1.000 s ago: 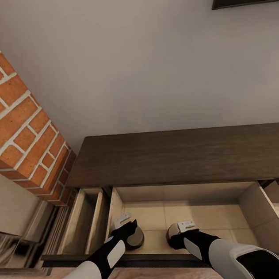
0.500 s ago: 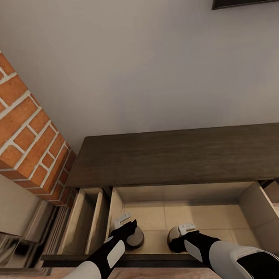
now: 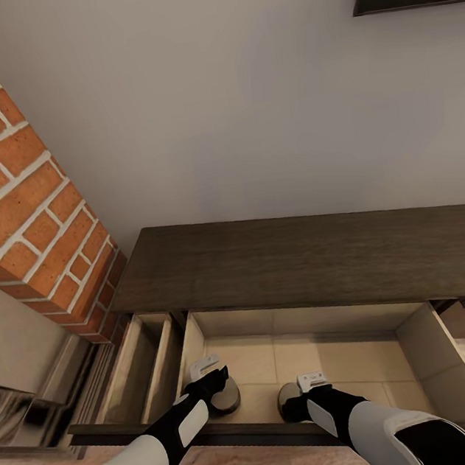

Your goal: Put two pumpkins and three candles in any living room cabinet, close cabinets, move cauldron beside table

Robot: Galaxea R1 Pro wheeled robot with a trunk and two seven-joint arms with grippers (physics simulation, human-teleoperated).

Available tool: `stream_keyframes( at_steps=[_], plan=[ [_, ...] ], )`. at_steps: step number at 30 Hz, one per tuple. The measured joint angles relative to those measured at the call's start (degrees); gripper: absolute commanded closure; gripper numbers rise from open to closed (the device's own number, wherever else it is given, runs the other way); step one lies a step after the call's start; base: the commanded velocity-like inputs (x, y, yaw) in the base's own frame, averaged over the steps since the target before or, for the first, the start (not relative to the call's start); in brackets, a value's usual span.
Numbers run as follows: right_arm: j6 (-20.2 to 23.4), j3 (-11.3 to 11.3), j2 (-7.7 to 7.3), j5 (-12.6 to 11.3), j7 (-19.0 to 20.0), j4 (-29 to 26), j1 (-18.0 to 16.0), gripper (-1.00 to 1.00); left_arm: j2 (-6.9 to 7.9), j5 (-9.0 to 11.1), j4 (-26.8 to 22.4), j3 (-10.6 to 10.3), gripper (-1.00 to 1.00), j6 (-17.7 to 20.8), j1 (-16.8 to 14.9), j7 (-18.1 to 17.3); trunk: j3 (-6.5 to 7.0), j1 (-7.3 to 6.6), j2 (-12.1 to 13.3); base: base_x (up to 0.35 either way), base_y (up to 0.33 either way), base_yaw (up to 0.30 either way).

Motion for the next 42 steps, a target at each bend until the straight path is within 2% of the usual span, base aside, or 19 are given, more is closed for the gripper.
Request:
stream_keyframes(
  at_steps=[9, 15, 20, 23, 24, 26, 28, 31, 32, 33, 34, 35, 36, 37, 39, 42],
  plan=[
    [-0.17, -0.02, 0.0, 0.04, 0.23, -0.36, -0.09, -1.0, 0.0, 0.0, 0.0, 0.0, -1.0, 0.0, 0.0, 0.0, 0.0, 0.0, 0.0, 0.0, 0.0, 0.0],
    [0.13, -0.3, 0.0, 0.11, 2.74, -5.51, -0.19, -1.0, -0.07, 0.0, -0.64, 0.0, -1.0, 0.0, 0.01, 0.0, 0.0, 0.0, 0.0, 0.0, 0.0, 0.0],
    [1.35, -0.4, 0.0, 0.06, 3.04, -8.99, -0.18, -1.0, 0.05, 0.0, -4.61, -0.06, -1.0, 0.4, 0.0, 0.15, 0.0, 0.0, 0.0, 0.0, 0.0, 0.0],
    [7.47, -1.26, 0.0, 0.03, 3.07, -13.83, -0.19, -1.0, 0.08, 0.06, -7.46, -0.09, -1.0, 2.14, -0.07, 0.17, 0.0, 0.0, 0.0, 0.0, 0.0, 0.0],
    [11.38, -1.89, 0.0, 0.03, 3.07, -16.85, -0.2, -1.0, 0.09, 0.08, -9.11, -0.1, -1.0, 4.07, -0.09, 0.17, 0.01, 0.0, 0.0, 0.0, 0.0, 0.0],
    [15.8, -2.36, 0.0, 0.03, 3.08, -19.31, -0.18, -1.0, 0.23, 0.12, -11.63, -0.1, -1.0, 7.88, -0.09, 0.17, 0.0, 0.0, 0.0, 0.0, 0.0, 0.0],
    [18.65, -2.72, 0.0, 0.03, 3.08, -20.16, -0.18, -1.0, 0.6, 0.26, -13.75, -0.09, -1.0, 11.52, -0.08, 0.14, 0.0, 0.0, 0.0, 0.0, 0.0, 0.0],
    [22.31, -3.0, -0.42, 0.09, 3.11, -20.58, -0.18, -1.0, 1.12, 0.45, -15.32, -0.09, -1.0, 13.69, -0.07, 0.03, 0.0, 0.0, 0.0, 0.0, 0.0, 0.0],
    [25.6, -3.28, -2.97, 0.31, 8.09, -22.55, -0.19, -1.0, 2.92, 0.51, -17.66, -0.12, -1.0, 14.5, -0.15, -1.13, 0.0, 0.0, 0.0, 0.0, 0.0, 0.0],
    [26.45, -3.31, -4.43, 0.25, 10.18, -22.97, -0.18, -1.0, 3.63, 0.57, -18.84, -0.12, -1.0, 15.4, -0.1, -2.09, 0.0, 0.0, 0.0, 0.0, 0.0, 0.0],
    [27.69, -3.32, -6.43, 0.37, 12.75, -23.29, -0.18, -1.0, 4.91, 0.58, -20.8, -0.09, -1.0, 19.23, 0.01, -3.53, 0.0, 0.0, 0.0, 0.0, 0.0, 0.0],
    [28.86, -3.32, -8.78, 0.44, 14.72, -23.53, -0.19, -1.0, 7.05, 0.62, -23.77, 0.16, -1.0, 26.19, 0.1, -5.08, 0.0, 0.0, 0.0, 0.0, 0.0, 0.0],
    [29.21, -3.33, -10.02, 0.27, 15.29, -23.6, -0.18, -1.0, 8.14, 0.67, -25.61, 0.28, -1.0, 28.72, 0.14, -5.74, 0.0, 0.0, 0.0, 0.0, 0.0, 0.0],
    [29.47, -3.33, -11.9, 0.4, 15.78, -23.66, -0.18, -1.0, 10.07, 0.66, -28.62, 0.37, -1.0, 30.99, 0.2, -6.31, 0.0, 0.0, 0.0, 0.0, 0.0, 0.0],
    [29.66, -3.33, -13.98, 0.23, 16.45, -23.7, -0.18, -1.0, 11.97, 0.79, -31.43, 0.39, -1.0, 32.7, 0.26, -6.69, 0.0, 0.0, 0.0, 0.0, 0.0, 0.0],
    [29.78, -3.18, -16.59, 0.19, 19.18, -23.71, -0.18, -1.0, 13.18, 0.99, -33.3, 0.43, -1.0, 33.83, 0.28, -6.87, 0.0, 0.0, 0.0, 0.0, 0.0, 0.0]
  ],
)
